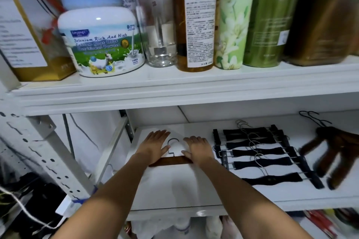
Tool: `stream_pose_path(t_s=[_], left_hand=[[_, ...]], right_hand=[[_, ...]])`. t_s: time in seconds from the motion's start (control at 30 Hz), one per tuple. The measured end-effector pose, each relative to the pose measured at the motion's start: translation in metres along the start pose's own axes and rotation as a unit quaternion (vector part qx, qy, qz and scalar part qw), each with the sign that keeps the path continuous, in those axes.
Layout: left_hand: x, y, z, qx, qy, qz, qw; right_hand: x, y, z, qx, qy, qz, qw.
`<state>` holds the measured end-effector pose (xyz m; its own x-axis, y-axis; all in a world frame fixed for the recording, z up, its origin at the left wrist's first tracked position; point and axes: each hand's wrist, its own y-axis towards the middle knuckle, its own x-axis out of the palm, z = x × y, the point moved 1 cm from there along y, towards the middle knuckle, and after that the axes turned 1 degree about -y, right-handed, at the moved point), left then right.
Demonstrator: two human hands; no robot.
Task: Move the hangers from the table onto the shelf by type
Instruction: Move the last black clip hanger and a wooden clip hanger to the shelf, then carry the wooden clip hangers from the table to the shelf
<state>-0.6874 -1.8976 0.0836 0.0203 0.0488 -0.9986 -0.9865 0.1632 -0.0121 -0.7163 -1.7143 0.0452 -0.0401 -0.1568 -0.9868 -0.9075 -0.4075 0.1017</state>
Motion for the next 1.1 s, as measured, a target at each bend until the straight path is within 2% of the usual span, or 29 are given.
stream_pose_path(t_s=[0.23, 0.43, 0.73, 0.93, 1.1], left_hand=[[-0.030, 0.021, 0.081, 0.063, -0.013, 0.036, 0.997], [-0.066, 0.035, 0.173, 0.113, -0.049, 0.044, 0.991], [-0.106, 0.020, 0.349, 0.227, -0.084, 0.050, 0.969], [-0.114, 0.001, 0.454, 0.288, -0.103, 0.049, 0.951], [-0.124, -0.028, 0.560, 0.373, -0.099, 0.074, 0.919]], right_hand=[[-0.077, -0.045, 0.058, 0.029, -0.020, 0.051, 0.998], [-0.144, -0.101, 0.111, 0.071, -0.011, 0.062, 0.995], [-0.230, -0.237, 0.219, 0.168, -0.052, 0.089, 0.980], [-0.260, -0.332, 0.281, 0.235, -0.100, 0.114, 0.960], [-0.283, -0.425, 0.322, 0.293, -0.125, 0.132, 0.939]])
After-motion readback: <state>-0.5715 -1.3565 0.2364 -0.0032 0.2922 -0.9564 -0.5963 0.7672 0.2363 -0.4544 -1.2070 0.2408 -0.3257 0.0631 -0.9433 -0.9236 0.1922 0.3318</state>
